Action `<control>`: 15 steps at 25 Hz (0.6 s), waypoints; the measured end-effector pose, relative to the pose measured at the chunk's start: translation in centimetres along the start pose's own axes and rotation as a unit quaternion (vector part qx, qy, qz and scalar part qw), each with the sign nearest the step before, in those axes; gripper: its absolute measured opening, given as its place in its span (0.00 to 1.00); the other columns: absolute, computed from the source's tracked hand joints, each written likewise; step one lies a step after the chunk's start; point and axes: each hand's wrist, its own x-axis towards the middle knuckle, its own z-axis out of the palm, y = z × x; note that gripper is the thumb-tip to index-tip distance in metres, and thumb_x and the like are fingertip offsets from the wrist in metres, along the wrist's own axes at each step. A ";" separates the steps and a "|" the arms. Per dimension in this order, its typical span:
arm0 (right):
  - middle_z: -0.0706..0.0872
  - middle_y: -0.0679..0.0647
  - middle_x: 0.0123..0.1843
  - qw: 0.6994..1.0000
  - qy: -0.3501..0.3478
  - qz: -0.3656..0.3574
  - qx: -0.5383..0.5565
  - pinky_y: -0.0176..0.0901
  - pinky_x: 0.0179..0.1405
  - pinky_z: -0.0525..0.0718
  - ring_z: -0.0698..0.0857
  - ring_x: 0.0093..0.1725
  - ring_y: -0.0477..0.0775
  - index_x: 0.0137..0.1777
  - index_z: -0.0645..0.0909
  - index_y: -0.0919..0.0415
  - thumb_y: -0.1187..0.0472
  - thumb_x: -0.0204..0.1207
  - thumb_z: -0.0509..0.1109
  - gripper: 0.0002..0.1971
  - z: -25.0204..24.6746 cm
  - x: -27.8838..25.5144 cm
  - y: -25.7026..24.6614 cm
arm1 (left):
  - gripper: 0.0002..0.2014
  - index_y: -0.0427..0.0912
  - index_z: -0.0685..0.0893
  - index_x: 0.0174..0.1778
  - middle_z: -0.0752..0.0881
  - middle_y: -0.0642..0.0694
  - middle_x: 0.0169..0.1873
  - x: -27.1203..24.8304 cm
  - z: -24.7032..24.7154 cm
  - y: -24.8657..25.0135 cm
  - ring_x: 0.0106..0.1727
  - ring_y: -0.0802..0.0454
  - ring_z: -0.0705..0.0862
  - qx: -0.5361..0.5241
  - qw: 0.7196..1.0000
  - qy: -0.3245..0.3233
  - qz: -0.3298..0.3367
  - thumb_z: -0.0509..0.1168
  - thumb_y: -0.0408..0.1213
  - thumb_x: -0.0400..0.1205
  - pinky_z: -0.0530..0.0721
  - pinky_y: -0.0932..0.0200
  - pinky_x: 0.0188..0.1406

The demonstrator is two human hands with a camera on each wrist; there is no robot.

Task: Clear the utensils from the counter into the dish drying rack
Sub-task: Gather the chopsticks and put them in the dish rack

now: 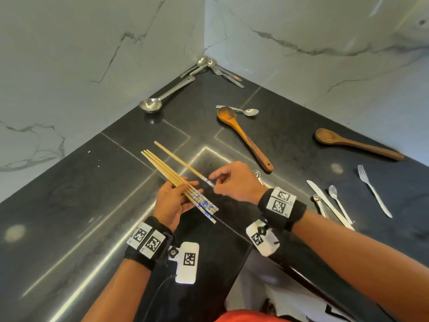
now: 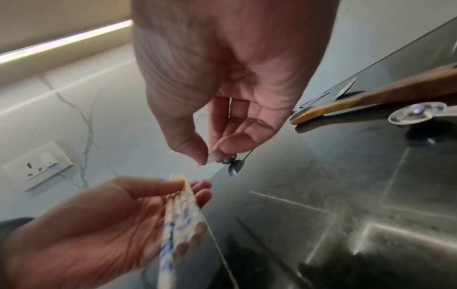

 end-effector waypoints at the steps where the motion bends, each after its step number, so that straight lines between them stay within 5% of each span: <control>1: 0.92 0.47 0.33 1.000 -0.003 -0.008 0.002 0.40 0.38 0.90 0.87 0.29 0.41 0.49 0.92 0.52 0.61 0.64 0.79 0.13 0.0 -0.3 -0.1 | 0.08 0.35 0.77 0.59 0.90 0.35 0.50 0.3 0.7 0.1 0.48 0.40 0.91 0.003 1.000 -0.011 0.003 0.57 0.31 0.86 0.90 0.46 0.42; 6: 0.91 0.47 0.34 1.000 0.013 -0.018 0.003 0.30 0.29 0.80 0.84 0.26 0.38 0.53 0.92 0.54 0.62 0.67 0.79 0.13 -2.4 -0.7 1.2 | 0.09 0.35 0.79 0.59 0.91 0.37 0.51 2.6 4.7 0.6 0.48 0.41 0.91 0.045 0.997 -0.054 0.027 0.61 0.34 0.85 0.89 0.50 0.41; 11: 0.92 0.46 0.41 0.999 -0.007 -0.040 -0.033 0.33 0.36 0.86 0.88 0.35 0.41 0.58 0.90 0.50 0.56 0.74 0.77 0.13 -5.6 0.2 3.1 | 0.09 0.34 0.78 0.60 0.91 0.38 0.49 5.3 7.7 1.2 0.48 0.42 0.91 0.093 0.992 -0.071 0.036 0.62 0.31 0.85 0.90 0.50 0.38; 15: 0.90 0.41 0.48 0.998 -0.007 -0.030 -0.059 0.30 0.43 0.79 0.86 0.45 0.40 0.57 0.90 0.47 0.51 0.76 0.74 0.10 -8.1 3.1 4.8 | 0.05 0.37 0.79 0.56 0.90 0.36 0.51 7.7 8.9 2.3 0.50 0.39 0.90 0.092 0.994 -0.052 0.019 0.60 0.30 0.86 0.90 0.47 0.40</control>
